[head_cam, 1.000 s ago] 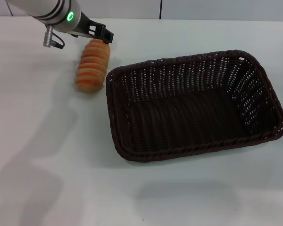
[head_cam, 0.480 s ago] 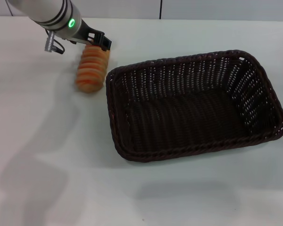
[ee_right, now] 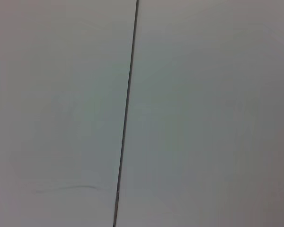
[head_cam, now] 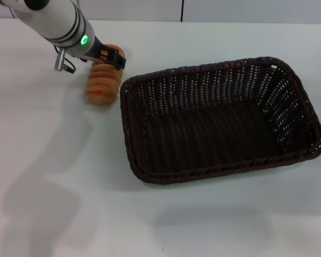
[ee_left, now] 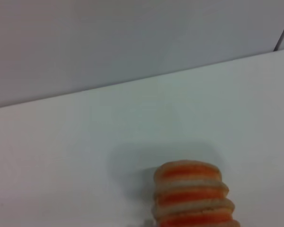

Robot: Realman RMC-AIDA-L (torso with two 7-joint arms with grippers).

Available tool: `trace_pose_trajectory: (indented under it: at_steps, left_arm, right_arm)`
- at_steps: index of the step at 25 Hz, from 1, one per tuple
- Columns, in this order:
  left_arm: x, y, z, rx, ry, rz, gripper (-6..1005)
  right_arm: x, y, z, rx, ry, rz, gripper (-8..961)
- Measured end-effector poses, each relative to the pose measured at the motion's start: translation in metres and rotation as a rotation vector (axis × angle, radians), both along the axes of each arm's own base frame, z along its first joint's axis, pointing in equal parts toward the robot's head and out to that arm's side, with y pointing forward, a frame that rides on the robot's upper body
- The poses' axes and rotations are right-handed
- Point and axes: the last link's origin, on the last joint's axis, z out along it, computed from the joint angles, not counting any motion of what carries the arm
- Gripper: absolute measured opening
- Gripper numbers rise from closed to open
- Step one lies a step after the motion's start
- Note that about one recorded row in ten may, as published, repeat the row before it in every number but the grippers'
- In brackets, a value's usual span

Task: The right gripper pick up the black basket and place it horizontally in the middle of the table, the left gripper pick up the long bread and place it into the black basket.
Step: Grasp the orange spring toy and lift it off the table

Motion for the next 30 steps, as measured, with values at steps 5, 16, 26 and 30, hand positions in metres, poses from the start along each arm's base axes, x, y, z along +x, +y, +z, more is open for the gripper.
trace_pose_trajectory:
  at_steps: [5, 16, 26, 30]
  left_arm:
    - [-0.005, 0.000, -0.002, 0.000, 0.002, 0.009, 778]
    - [-0.007, -0.002, -0.006, -0.016, 0.006, 0.018, 775]
    - [-0.014, -0.008, -0.013, -0.047, 0.002, 0.048, 773]
    - [-0.014, -0.009, -0.015, -0.058, -0.012, 0.052, 772]
  right_arm:
    - [0.000, 0.000, 0.000, 0.000, 0.001, 0.001, 387]
    - [-0.003, 0.003, -0.001, -0.005, 0.003, 0.009, 386]
    - [-0.006, 0.006, -0.001, -0.008, 0.004, 0.016, 386]
    - [-0.006, 0.007, -0.001, -0.008, 0.004, 0.018, 387]
